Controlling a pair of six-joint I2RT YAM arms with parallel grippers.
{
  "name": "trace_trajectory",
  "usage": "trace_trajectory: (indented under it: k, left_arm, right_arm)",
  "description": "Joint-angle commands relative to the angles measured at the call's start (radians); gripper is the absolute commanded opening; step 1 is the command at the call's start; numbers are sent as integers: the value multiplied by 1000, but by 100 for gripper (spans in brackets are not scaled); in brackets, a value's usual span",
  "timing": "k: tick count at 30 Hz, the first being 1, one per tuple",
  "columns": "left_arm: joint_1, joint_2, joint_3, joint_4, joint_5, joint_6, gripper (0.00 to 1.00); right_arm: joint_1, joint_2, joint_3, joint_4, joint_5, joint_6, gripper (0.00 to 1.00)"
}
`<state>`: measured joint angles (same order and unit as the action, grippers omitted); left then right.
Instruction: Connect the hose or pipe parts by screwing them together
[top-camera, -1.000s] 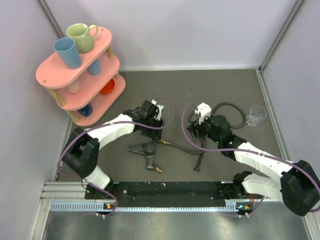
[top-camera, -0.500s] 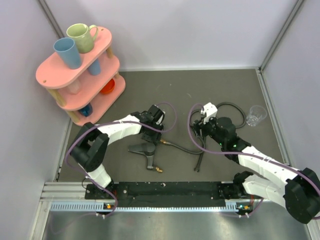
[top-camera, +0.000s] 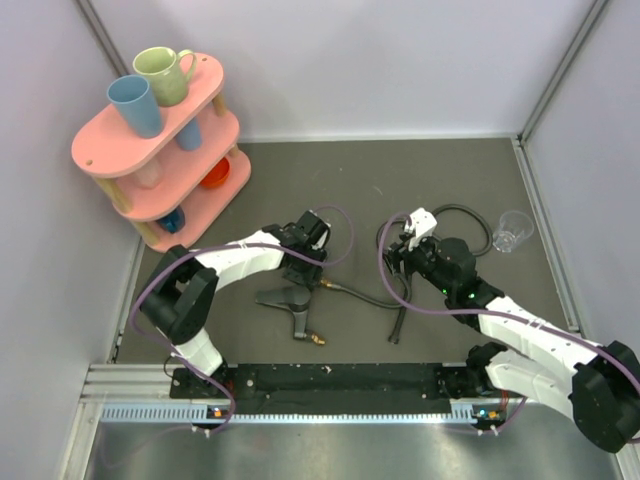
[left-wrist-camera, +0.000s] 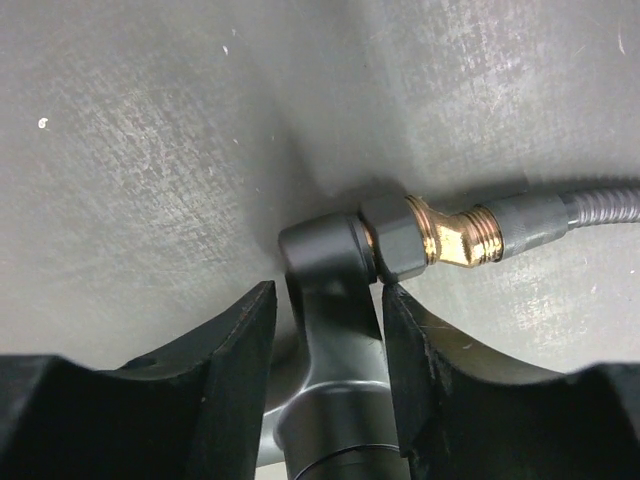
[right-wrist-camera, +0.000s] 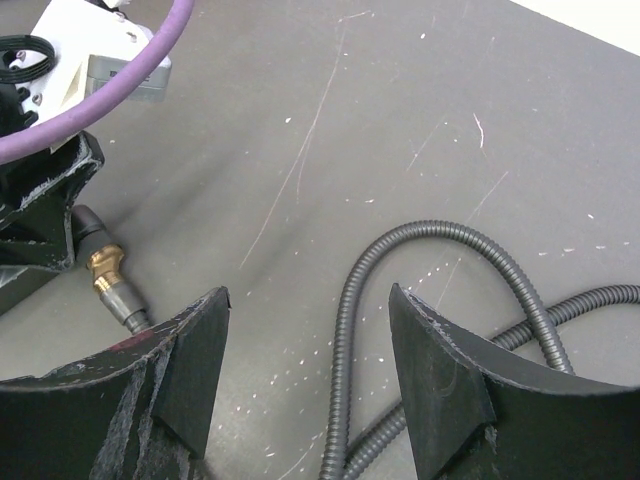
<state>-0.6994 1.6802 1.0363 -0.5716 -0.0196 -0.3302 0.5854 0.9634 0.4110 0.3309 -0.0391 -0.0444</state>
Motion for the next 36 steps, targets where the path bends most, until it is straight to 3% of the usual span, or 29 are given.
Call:
trace_trajectory:
  k: [1,8,14,18,28,30,34,36]
  left_arm:
    - [-28,23,-16,-34,-120,0,49]
    - [-43,39,34,-108,-155,-4,48]
    - [-60,38,90,-200,-204,-36,64]
    - [-69,68,136,-237,-198,-46,61]
    - [-71,116,84,-214,-160,-102,52]
    - [-71,125,71,-189,-140,-107,48]
    - [-71,124,61,-174,-132,-110,11]
    - [-71,112,59,-174,-144,-96,0]
  right_arm:
    - [-13,-20,23,33,-1,-8,64]
    - [-12,-23,29,19,-4,-3,64]
    - [-12,-31,29,16,-1,-6,64]
    - [-12,-32,29,17,1,-6,64]
    - [-12,-55,23,2,10,-23,64]
    - [-12,-57,18,3,13,-25,64]
    - [-12,-60,14,7,-11,-29,63]
    - [-12,-68,-3,49,-101,-41,62]
